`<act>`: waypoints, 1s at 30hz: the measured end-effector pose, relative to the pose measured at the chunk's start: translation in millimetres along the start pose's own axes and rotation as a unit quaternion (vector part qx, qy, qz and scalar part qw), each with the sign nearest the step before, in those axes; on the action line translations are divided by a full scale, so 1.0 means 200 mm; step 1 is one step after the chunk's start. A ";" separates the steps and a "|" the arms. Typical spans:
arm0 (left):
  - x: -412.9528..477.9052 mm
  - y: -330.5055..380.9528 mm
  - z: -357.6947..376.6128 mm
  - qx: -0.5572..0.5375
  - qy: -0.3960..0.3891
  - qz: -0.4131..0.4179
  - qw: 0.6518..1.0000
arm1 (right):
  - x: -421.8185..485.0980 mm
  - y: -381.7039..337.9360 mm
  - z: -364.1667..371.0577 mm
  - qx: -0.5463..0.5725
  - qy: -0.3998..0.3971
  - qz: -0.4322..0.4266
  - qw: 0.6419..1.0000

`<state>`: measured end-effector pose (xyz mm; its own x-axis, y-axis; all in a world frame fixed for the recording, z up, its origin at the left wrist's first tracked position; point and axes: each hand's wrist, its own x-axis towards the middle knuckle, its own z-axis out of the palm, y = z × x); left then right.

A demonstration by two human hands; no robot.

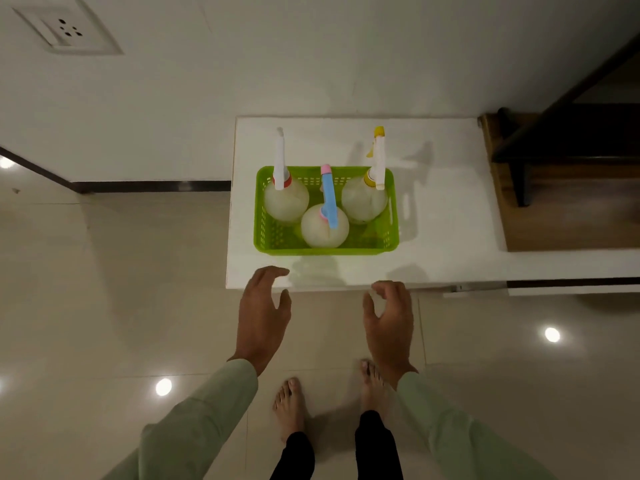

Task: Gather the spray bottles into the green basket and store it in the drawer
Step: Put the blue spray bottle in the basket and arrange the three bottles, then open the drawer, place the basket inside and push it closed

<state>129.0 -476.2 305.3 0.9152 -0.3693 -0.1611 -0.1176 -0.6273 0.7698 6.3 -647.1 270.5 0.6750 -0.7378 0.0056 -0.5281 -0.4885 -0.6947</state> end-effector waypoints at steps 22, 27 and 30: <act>-0.25 -0.32 0.34 0.210 -0.039 0.026 0.977 | -0.06 0.53 0.02 -0.055 -0.080 -0.003 0.995; -0.17 -0.39 0.40 -0.044 0.060 -0.146 0.986 | 0.11 0.64 0.02 0.205 -0.026 0.213 0.955; -0.12 -0.38 0.48 -0.180 0.063 -0.217 0.957 | 0.17 0.68 0.04 0.376 -0.018 0.361 0.853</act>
<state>80.0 -485.7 192.4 0.8894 -0.0276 -0.4563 0.4047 -0.4168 0.8139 -37.9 -735.4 171.6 0.3365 -0.6977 -0.6324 -0.3417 0.5354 -0.7724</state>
